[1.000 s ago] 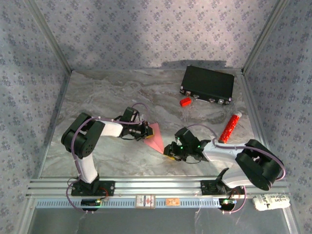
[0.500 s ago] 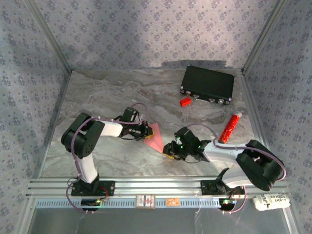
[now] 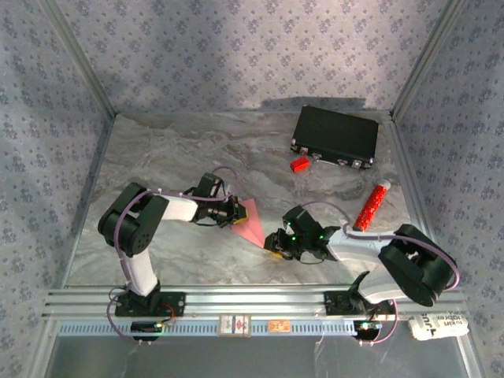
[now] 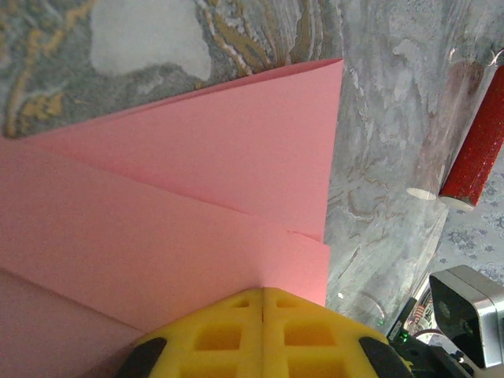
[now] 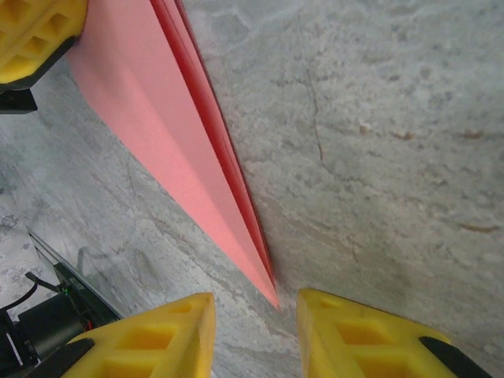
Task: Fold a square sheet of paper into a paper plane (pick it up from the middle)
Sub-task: Turn over the paper at the center of the table.
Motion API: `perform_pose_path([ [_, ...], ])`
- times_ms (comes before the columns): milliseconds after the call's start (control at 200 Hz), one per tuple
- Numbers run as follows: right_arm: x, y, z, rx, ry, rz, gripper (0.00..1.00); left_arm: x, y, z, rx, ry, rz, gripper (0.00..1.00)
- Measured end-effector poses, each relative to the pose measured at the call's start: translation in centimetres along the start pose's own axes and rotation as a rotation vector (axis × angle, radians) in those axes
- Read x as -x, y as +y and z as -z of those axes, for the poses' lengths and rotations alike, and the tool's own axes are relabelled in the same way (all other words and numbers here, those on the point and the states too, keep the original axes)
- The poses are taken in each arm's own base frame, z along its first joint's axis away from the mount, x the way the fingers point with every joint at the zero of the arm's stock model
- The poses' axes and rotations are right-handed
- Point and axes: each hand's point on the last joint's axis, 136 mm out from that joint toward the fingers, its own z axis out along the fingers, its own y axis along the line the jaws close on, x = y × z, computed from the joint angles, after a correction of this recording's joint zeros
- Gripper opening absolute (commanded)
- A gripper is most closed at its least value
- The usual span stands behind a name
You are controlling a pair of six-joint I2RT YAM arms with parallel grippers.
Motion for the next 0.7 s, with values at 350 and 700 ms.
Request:
perform_pose_path([
  [350, 0.8, 1.0, -0.4, 0.047, -0.022, 0.016, 0.31, 0.0, 0.0, 0.0, 0.000, 0.000, 0.000, 0.00],
  [700, 1.6, 1.6, -0.4, 0.082, -0.039, 0.021, 0.25, 0.0, 0.0, 0.0, 0.000, 0.000, 0.000, 0.00],
])
